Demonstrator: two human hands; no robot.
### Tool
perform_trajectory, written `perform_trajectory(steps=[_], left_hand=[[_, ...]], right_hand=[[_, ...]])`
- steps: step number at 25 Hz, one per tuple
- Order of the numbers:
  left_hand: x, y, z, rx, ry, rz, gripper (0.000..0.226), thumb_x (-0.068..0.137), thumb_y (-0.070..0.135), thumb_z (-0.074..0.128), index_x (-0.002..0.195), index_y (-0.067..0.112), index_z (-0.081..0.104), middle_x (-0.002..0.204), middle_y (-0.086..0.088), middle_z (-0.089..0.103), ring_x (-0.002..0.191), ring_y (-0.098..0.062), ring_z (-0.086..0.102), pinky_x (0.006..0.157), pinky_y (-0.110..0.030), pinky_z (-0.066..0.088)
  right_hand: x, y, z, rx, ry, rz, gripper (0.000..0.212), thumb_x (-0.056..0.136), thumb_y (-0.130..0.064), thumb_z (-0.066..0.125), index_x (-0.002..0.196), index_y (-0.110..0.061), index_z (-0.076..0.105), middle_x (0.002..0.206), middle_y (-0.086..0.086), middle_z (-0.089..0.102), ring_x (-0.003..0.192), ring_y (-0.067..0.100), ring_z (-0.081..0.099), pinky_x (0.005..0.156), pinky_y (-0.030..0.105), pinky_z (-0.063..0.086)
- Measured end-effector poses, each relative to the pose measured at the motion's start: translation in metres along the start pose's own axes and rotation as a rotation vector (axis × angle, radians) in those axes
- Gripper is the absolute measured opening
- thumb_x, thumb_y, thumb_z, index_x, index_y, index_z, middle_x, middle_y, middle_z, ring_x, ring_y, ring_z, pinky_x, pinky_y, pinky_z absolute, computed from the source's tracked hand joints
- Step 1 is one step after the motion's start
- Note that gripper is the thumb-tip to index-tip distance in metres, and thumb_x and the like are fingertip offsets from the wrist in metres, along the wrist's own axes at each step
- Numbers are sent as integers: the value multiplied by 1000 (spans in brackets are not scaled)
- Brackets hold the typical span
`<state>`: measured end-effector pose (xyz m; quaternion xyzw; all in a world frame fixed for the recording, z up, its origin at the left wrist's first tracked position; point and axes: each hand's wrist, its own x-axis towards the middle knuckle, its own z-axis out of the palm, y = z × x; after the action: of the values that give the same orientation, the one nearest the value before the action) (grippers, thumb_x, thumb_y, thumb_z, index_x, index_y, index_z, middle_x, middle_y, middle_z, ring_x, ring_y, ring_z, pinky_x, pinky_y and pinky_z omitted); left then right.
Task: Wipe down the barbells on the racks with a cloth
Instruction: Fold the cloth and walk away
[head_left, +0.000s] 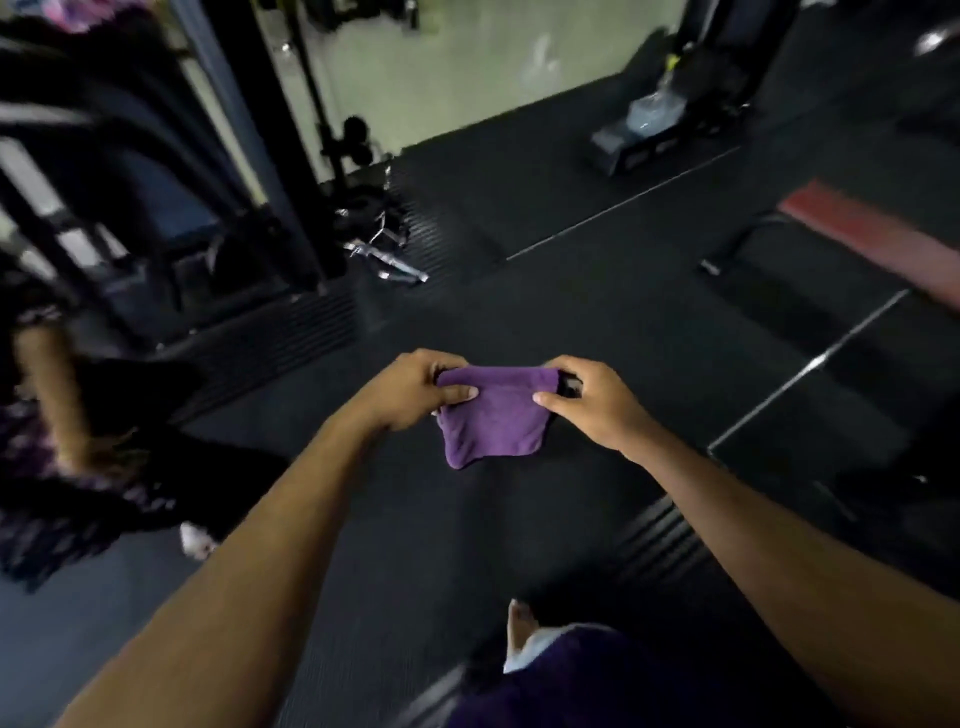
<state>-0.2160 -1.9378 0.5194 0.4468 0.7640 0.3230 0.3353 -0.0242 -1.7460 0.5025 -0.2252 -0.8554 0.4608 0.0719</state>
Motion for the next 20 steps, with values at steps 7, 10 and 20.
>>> perform_trajectory(steps=[7, 10, 20], left_hand=[[213, 42, -77, -27, 168, 237, 20, 86, 18, 77, 102, 30, 75, 94, 8, 73, 89, -17, 68, 83, -41, 56], [301, 34, -124, -84, 184, 309, 15, 87, 18, 76, 96, 30, 74, 87, -3, 72, 79, -24, 67, 76, -46, 56], [563, 96, -256, 10, -56, 523, 32, 93, 8, 62, 108, 35, 67, 103, 16, 69, 99, -7, 65, 88, -26, 52]], right_hand=[[160, 8, -123, -195, 198, -32, 20, 89, -31, 75, 105, -21, 68, 92, -11, 70, 85, 2, 66, 72, 18, 51], [241, 14, -151, -177, 272, -15, 19, 87, -30, 78, 102, -22, 70, 90, -11, 71, 82, 2, 67, 72, 22, 53], [451, -2, -251, -98, 364, 59, 24, 84, -48, 77, 102, -34, 70, 96, -15, 72, 87, 1, 67, 77, 23, 54]])
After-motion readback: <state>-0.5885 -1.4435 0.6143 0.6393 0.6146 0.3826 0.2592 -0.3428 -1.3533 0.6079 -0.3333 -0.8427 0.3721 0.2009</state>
